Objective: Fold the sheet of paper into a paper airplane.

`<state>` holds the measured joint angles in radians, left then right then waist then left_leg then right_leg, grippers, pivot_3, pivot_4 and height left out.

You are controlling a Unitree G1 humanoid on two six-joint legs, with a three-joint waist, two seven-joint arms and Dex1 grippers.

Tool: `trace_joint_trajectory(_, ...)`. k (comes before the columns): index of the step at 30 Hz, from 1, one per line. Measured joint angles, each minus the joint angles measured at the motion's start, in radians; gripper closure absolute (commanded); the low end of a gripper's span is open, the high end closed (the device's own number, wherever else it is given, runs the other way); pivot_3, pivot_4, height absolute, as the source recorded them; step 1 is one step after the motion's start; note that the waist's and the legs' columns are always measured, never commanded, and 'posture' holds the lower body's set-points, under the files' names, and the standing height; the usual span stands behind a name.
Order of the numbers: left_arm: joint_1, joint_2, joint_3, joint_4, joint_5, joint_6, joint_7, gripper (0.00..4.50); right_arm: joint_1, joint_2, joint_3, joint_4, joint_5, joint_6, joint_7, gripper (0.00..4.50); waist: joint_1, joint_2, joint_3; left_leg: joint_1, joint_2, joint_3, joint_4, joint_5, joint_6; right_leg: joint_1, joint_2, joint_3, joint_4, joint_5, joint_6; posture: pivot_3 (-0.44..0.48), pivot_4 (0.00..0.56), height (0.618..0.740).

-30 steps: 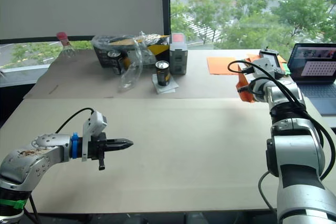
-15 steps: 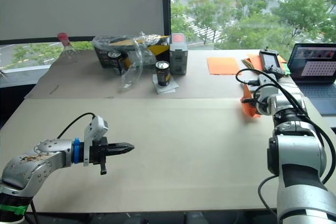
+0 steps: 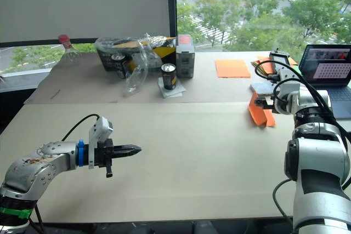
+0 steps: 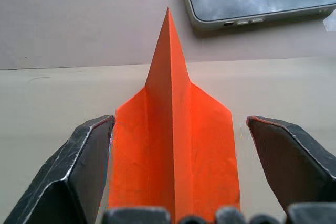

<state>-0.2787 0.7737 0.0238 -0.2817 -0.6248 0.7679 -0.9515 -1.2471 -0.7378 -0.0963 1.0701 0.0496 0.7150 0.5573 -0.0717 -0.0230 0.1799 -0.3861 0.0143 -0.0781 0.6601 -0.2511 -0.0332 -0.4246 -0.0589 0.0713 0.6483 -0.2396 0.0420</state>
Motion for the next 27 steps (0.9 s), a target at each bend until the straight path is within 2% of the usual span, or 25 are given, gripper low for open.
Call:
trace_joint_trajectory(4, -0.027, -0.048, -0.002, 0.061, 0.024, -0.036, 0.022, 4.5, 0.068, -0.005, -0.016, -0.264, 0.077, 0.019, 0.134, 0.08, 0.004, 0.0, 0.0, -0.001, 0.0, -0.001, 0.001, 0.0, 0.0, 0.0, 0.0, -0.002, 0.0, 0.0, 0.0, 0.0, 0.15, 0.73)
trace_joint_trajectory(9, -0.07, -0.075, 0.015, 0.109, 0.06, -0.108, 0.045, 4.5, 0.419, 0.012, -0.029, -0.817, 0.186, -0.055, 0.257, 0.08, 0.017, 0.0, 0.0, -0.002, 0.0, -0.002, 0.001, 0.0, 0.0, 0.0, -0.001, -0.002, 0.0, 0.0, 0.001, 0.0, 0.15, 0.73)
trace_joint_trajectory(13, -0.056, -0.088, 0.028, 0.123, 0.089, -0.178, 0.039, 4.5, 0.629, 0.026, -0.012, -1.097, 0.208, -0.069, 0.268, 0.08, 0.026, 0.0, 0.0, -0.002, 0.0, -0.001, 0.003, 0.0, 0.0, 0.0, -0.001, -0.001, 0.001, 0.001, 0.001, 0.0, 0.15, 0.73)
trace_joint_trajectory(16, 0.006, -0.088, 0.015, 0.122, 0.151, -0.25, 0.045, 4.5, 0.845, 0.042, 0.053, -1.306, 0.181, -0.168, 0.262, 0.08, 0.029, 0.0, -0.003, 0.001, 0.001, -0.002, 0.001, 0.0, 0.001, 0.002, 0.0, -0.002, 0.001, 0.0, 0.001, 0.0, 0.15, 0.73)
trace_joint_trajectory(18, 0.031, -0.094, -0.004, 0.123, 0.173, -0.27, 0.048, 4.5, 0.926, 0.079, 0.085, -1.344, 0.172, -0.196, 0.248, 0.08, 0.028, 0.0, -0.003, 0.0, 0.0, -0.001, 0.001, 0.0, 0.001, 0.001, -0.001, -0.001, 0.001, 0.0, 0.001, 0.0, 0.15, 0.73)
trace_joint_trajectory(20, 0.061, -0.16, -0.009, 0.122, 0.172, -0.27, 0.083, 4.5, 1.014, 0.124, 0.128, -1.364, 0.171, -0.239, 0.245, 0.08, 0.029, 0.001, -0.003, -0.001, -0.001, 0.0, 0.006, 0.0, 0.0, 0.002, -0.001, 0.0, 0.002, 0.002, 0.002, 0.0, 0.15, 0.73)
trace_joint_trajectory(27, 0.116, -0.214, -0.019, 0.093, 0.198, -0.281, 0.144, 4.5, 1.082, 0.194, 0.143, -1.36, 0.143, -0.388, 0.201, 0.08, 0.029, 0.0, -0.003, 0.002, 0.001, -0.001, 0.007, 0.0, 0.0, 0.005, 0.001, -0.001, 0.001, 0.003, 0.003, 0.0, 0.15, 0.73)
